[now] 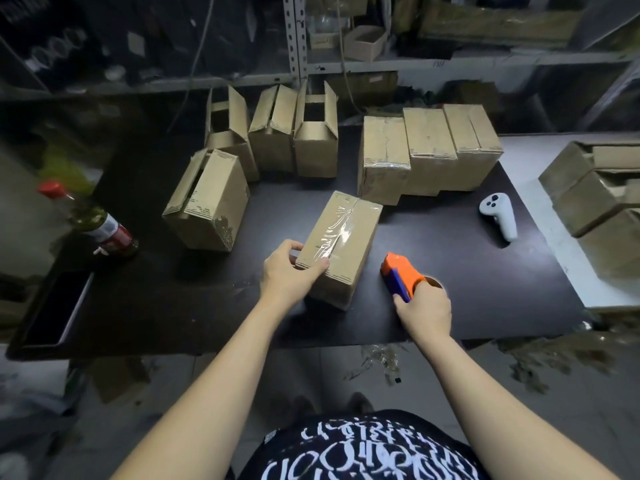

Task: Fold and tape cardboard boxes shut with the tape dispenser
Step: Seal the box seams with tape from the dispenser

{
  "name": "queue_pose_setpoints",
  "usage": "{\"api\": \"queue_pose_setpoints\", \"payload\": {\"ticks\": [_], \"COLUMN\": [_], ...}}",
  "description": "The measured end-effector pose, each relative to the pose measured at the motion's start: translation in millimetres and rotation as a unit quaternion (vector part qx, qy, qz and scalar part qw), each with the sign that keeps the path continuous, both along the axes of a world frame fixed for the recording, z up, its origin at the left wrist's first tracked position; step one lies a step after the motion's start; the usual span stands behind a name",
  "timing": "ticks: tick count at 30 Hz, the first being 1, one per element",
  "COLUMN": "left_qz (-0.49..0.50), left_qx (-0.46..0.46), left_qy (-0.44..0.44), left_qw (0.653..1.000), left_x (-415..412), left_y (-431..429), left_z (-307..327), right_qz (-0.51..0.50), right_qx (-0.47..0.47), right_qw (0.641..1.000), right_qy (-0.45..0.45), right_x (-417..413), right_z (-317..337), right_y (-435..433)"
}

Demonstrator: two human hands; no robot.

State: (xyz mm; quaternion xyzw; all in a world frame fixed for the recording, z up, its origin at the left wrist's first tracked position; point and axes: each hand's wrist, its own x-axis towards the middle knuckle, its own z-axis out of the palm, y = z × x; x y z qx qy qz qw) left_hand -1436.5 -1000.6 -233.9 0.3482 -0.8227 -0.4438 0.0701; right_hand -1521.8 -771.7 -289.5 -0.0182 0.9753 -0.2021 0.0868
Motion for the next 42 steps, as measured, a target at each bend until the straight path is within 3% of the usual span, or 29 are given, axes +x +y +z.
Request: {"api": "queue_pose_setpoints", "payload": {"ticks": [4,7,12,17,19,24,32,38,42], "left_qz": [0.0,-0.002,-0.031,-0.074,-0.103,-0.172,-0.259,-0.243,-0.214], "left_qx": [-0.007,-0.018,-0.045,-0.107,-0.073,0.15,0.184,0.266,0.242], "left_qy": [0.007,0.009,-0.011,-0.031,-0.002,0.106,0.084,0.057,0.052], "left_qw": [1.0,1.0,0.998,0.991,0.992,0.968,0.944,0.931,0.945], "left_x": [0.1,-0.3,-2.0,-15.7,-24.0,-41.5,-48.1,-48.1,-48.7], "left_y": [8.9,14.7,19.3,20.3,20.3,24.0,15.3,6.9,6.4], "left_z": [2.7,4.0,5.9,26.8,40.2,74.7,91.0,89.7,85.1], "right_qz": [0.028,0.031,0.009,0.032,0.038,0.085,0.162,0.203,0.226], "right_qx": [0.044,0.026,-0.111,-0.287,-0.345,-0.384,-0.408,-0.389,-0.373], "right_qw": [0.998,0.997,0.993,0.957,0.938,0.919,0.894,0.89,0.888], "right_qy": [-0.03,-0.058,-0.049,-0.022,-0.017,0.033,0.091,0.125,0.145], "right_x": [-7.7,-8.4,-10.7,-10.9,-7.9,-1.5,3.0,-0.2,1.5], "right_z": [-1.1,-1.8,11.3,29.6,38.5,55.0,70.8,66.2,67.0], "right_y": [2.9,3.6,7.6,11.2,11.1,5.9,1.8,2.5,0.6]}}
